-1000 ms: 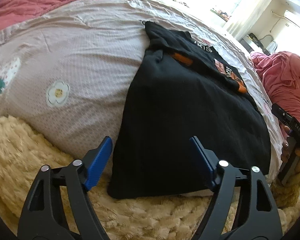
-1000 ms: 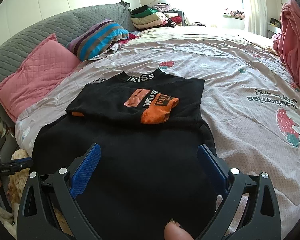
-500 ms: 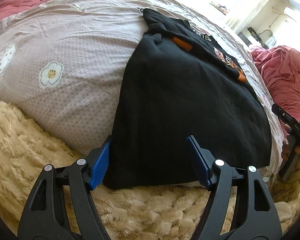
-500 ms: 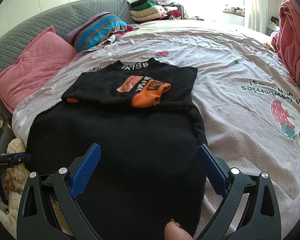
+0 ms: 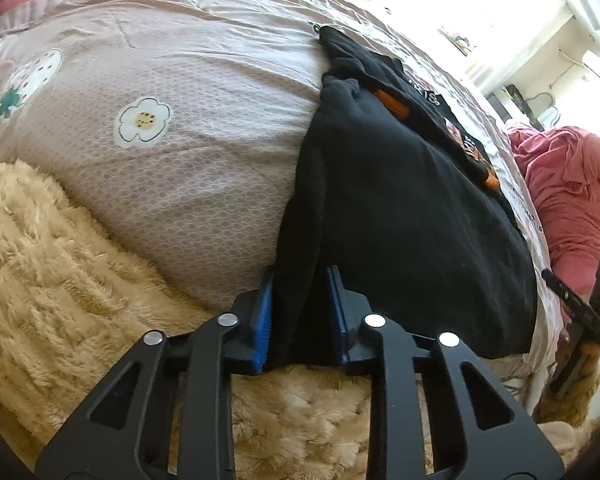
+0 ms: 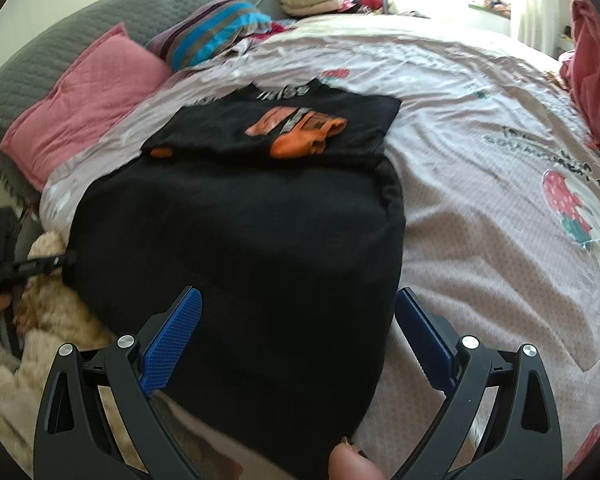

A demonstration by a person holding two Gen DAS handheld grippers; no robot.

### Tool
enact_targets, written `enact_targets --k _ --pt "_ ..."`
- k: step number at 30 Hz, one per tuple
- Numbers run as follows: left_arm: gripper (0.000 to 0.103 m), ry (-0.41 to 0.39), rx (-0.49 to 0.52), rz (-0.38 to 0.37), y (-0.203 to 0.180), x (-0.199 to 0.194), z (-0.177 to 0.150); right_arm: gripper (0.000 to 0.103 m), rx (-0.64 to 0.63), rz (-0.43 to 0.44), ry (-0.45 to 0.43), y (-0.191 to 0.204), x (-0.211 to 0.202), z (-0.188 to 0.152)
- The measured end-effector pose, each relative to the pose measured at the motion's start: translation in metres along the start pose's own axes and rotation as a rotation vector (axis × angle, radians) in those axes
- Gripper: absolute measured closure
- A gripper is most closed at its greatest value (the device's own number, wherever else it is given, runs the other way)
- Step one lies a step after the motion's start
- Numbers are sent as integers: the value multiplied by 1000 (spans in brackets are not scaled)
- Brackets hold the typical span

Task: Fold small clothes
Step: 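Grasp the hem with the right gripper beside the left gripper, then lift the hem with both grippers and fold it toward the collar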

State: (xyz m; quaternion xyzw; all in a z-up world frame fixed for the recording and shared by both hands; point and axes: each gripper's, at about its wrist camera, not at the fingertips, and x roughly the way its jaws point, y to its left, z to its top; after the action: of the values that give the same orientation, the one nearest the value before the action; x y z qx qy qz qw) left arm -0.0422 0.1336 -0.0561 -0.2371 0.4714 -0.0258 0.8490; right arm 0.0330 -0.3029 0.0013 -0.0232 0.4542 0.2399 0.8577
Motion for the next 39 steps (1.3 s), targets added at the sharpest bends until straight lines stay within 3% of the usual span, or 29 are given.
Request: enact_targets --k 5,7,14,17,19,21,23,26,34,39 --pt "86 -2 19 23 -4 -2 -1 9 -33 47 81 4 -1 -15" --pt "86 -1 19 24 -4 -2 -1 19 -41 43 101 3 -3 -22" --pt "86 3 11 15 -6 3 2 37 -8 55 208 -11 -3 -49" --pt "86 5 11 17 -5 4 1 46 -14 56 195 -11 -5 -56" --pt "86 7 15 20 -5 4 2 63 -38 35 182 -7 -5 -55" --pt "87 8 10 17 -4 5 2 86 -82 9 168 -2 -7 -53" --pt "94 4 1 26 -3 3 3 93 -94 12 148 -2 -9 -49" --pt "100 -4 9 21 -5 -1 5 94 -103 29 110 0 -13 -43" --pt "100 -74 26 -43 -17 -28 23 95 -29 100 -89 -13 -42 -9" --pt "101 -128 44 -85 -28 -47 39 95 -6 92 -198 -20 -57 13"
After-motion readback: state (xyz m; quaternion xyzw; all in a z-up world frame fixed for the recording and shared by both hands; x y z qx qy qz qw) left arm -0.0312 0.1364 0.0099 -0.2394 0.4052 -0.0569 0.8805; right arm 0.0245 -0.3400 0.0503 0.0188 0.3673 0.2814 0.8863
